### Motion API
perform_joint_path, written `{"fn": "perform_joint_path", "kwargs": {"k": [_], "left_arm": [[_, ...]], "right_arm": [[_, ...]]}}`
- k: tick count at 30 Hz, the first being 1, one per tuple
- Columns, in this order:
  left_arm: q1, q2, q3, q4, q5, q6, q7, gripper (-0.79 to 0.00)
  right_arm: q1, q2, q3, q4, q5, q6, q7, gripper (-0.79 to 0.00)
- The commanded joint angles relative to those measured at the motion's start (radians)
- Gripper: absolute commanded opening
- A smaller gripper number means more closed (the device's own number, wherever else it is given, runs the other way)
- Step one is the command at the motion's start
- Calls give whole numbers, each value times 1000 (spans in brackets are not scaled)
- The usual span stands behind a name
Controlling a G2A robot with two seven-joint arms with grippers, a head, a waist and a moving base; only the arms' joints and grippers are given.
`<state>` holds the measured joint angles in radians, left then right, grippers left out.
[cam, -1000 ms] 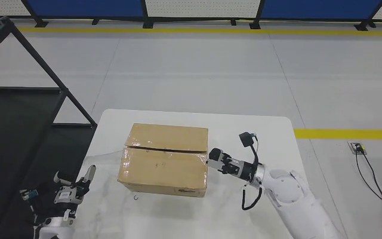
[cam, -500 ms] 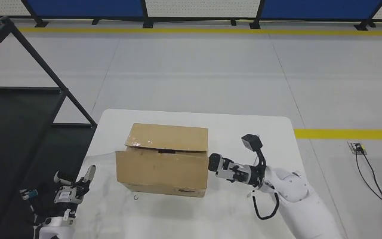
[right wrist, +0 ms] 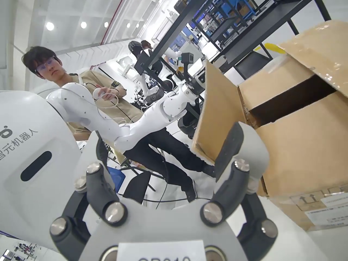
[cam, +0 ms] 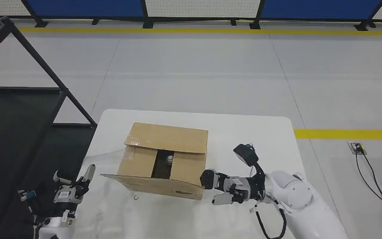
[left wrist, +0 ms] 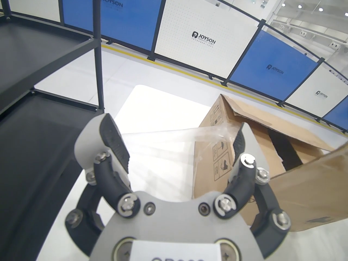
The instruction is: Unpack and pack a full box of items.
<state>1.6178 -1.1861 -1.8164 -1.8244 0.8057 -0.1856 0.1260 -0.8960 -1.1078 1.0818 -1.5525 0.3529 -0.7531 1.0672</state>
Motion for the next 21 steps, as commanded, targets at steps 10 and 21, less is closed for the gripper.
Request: {"fn": "perform_joint_path", "kwargs": {"k": [10,21], "left_arm": [[59,9,-42,-26,-2,-267,2,0],[86,25,-62,20,146,-446,-63,0]], "right_arm": [[40,61,-120,13,-96,-17,-17,0],[96,89,-233,92,-117,-65,-65,0]]}}
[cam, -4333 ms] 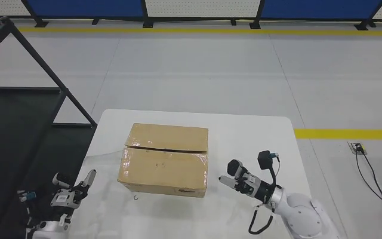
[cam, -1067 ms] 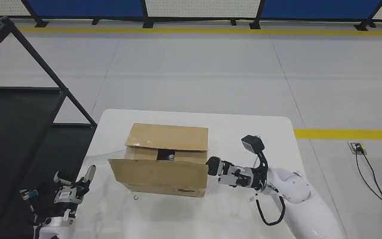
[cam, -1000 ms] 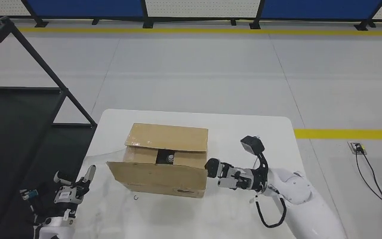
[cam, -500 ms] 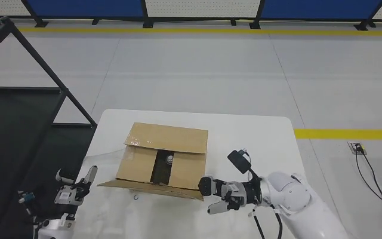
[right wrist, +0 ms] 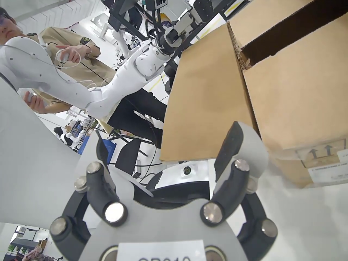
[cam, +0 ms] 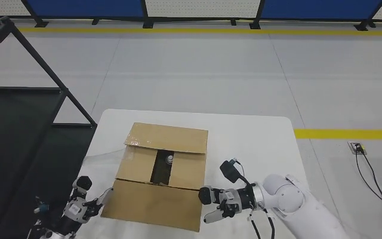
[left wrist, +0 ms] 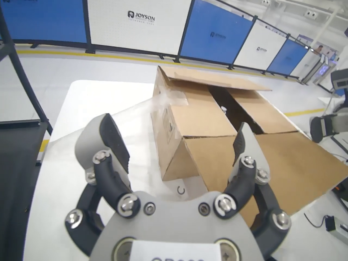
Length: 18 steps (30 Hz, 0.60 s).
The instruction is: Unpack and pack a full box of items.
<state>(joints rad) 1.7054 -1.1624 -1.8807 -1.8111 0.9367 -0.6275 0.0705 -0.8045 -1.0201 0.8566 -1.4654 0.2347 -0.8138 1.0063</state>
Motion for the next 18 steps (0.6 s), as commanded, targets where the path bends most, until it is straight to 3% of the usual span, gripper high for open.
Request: {"fn": "perform_joint_path", "kwargs": {"k": [1,18], "left_arm": [[-4,2,4,13,31,-8,-15,0],[-38,1,86,73,166,51,35,0]], "right_arm": [[9,3,-15,10,4,-8,-8,0],[12,28,-2,16,128,-87,-87,0]]}}
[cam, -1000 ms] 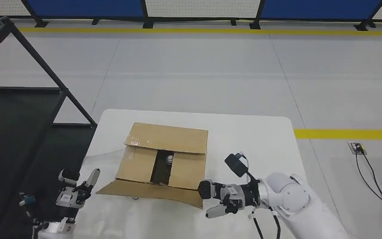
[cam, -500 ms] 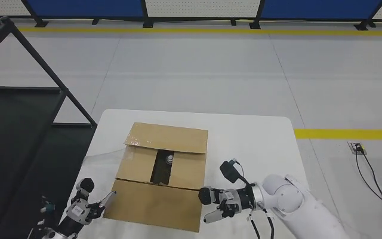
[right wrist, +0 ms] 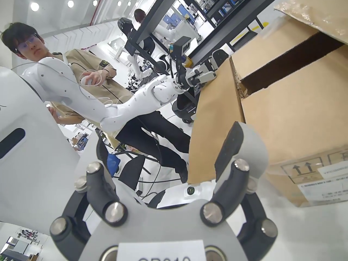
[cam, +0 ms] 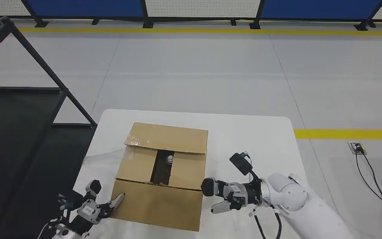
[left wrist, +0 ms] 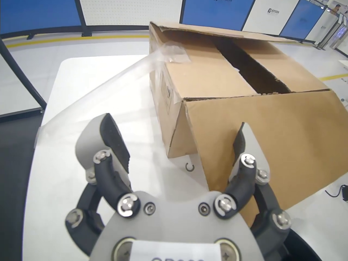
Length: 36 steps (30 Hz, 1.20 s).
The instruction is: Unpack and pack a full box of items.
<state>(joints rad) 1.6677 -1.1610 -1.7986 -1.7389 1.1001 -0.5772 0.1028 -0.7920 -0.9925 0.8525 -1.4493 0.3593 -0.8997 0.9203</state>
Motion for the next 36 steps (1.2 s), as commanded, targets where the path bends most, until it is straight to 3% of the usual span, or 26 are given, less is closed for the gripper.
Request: {"fn": "perform_joint_path", "kwargs": {"k": [1,11,36], "left_arm": [[-3,-1,12,4,9,8,5,0],[-65,-9,78,35,75,151,40,0],[-94,-5,171,0,145,92,14,0]], "right_arm": [[-1,1,4,-1,11,-2,-2,0],[-1,-1,8,-4,30,-8,-8,0],[-19,8,43,-6,55,-20,-20,0]]}}
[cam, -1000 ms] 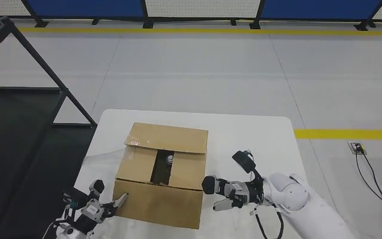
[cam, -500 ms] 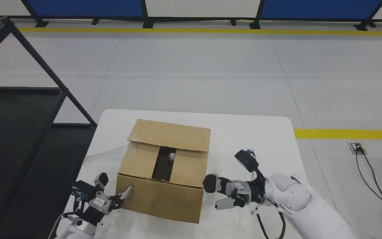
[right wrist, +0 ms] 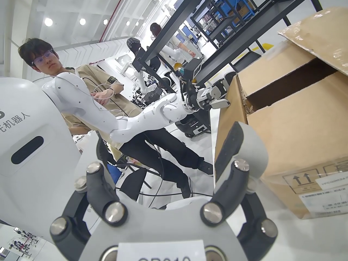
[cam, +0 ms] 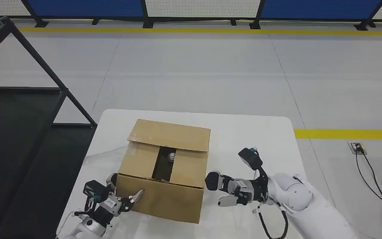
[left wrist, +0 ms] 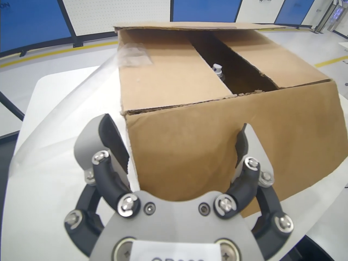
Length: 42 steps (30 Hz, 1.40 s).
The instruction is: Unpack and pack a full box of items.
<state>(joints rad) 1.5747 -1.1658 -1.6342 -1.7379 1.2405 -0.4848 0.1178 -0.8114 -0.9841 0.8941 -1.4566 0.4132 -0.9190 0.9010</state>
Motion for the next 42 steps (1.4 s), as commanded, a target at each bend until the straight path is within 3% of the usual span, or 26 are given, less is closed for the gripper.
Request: {"fn": "perform_joint_path", "kwargs": {"k": [1,9,17,27,36,40,42], "left_arm": [[-2,0,10,-2,8,-1,-2,0],[-6,0,47,-16,40,-3,-8,0],[10,2,63,-35,61,-1,1,0],[14,2,55,-35,50,15,8,0],[15,2,55,-36,40,17,6,0],[20,1,36,-38,-6,29,20,0],[28,2,25,-43,-33,18,26,0]], "right_arm": [[0,0,2,2,2,-1,-1,0],[-8,1,26,11,13,1,-11,0],[-2,-3,55,13,9,168,-77,0],[-4,-3,56,11,11,174,-84,0],[15,-18,68,7,43,458,-195,0],[48,-30,47,28,89,620,-153,0],[61,-35,46,39,96,639,-147,0]]}}
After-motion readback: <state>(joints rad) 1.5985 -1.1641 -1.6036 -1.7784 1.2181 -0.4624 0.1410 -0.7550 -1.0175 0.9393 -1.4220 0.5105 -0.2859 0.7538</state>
